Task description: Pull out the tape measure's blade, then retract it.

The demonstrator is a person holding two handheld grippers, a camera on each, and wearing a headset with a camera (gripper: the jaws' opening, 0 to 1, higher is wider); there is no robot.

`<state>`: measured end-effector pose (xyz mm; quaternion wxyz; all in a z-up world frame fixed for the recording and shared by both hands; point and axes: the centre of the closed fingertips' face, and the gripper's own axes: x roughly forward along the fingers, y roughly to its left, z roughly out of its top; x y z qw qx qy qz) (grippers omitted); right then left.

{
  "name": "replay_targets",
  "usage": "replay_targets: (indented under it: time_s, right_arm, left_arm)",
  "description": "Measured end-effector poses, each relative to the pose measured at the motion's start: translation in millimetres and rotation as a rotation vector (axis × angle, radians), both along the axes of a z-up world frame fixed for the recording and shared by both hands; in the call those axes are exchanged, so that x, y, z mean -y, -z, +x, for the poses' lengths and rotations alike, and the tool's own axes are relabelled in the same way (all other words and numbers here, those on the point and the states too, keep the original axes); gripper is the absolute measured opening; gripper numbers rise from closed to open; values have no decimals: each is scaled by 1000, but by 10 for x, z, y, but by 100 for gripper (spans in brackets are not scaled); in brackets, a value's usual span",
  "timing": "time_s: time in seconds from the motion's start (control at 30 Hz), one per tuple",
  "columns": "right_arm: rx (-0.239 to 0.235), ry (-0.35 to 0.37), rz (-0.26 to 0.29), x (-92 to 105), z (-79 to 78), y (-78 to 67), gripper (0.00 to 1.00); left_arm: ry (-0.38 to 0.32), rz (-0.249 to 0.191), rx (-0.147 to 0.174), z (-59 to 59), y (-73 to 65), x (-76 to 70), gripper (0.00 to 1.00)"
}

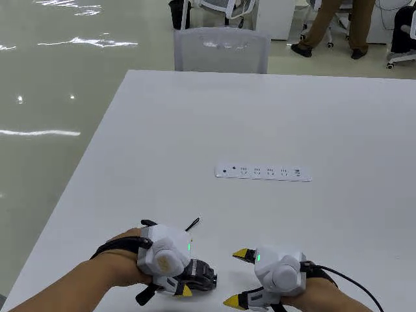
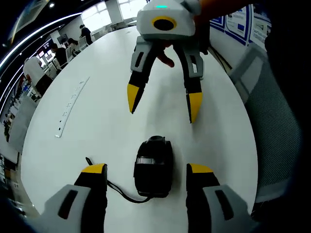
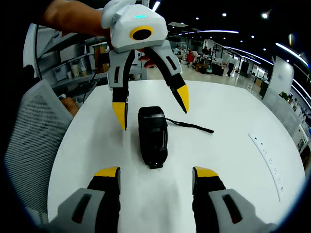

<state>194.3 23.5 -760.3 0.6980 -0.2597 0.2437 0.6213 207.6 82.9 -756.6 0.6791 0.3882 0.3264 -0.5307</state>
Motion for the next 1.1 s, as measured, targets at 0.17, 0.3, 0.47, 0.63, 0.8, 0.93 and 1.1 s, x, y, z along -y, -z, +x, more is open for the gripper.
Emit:
replay_targets:
  time_s: [0.17, 0.3, 0.47, 0.63, 0.8, 0.93, 1.1]
  right_arm:
    - [-11, -31, -12, -70, 15, 40, 56]
    - [-32, -51, -26, -110, 35, 96, 46]
    - [-35, -66, -52, -168, 53, 171, 43]
    - [-59, -84, -72, -225, 33, 233, 35]
    - [-86, -80, -88, -227, 25, 323, 29]
    - [-102, -96, -112, -213, 11, 399, 23]
    - [-101, -113, -125, -210, 13, 487, 17]
  left_arm:
    - [-10, 29, 13, 87, 58, 12, 55]
    - [6, 25, -16, 49, 99, 47, 54]
    - [17, -15, -67, 2, 130, 113, 43]
    - [10, -28, -119, -54, 174, 114, 32]
    - [35, -27, -106, -80, 156, 128, 31]
    - [33, -26, -99, -69, 167, 121, 30]
    - [39, -26, -112, -62, 170, 114, 29]
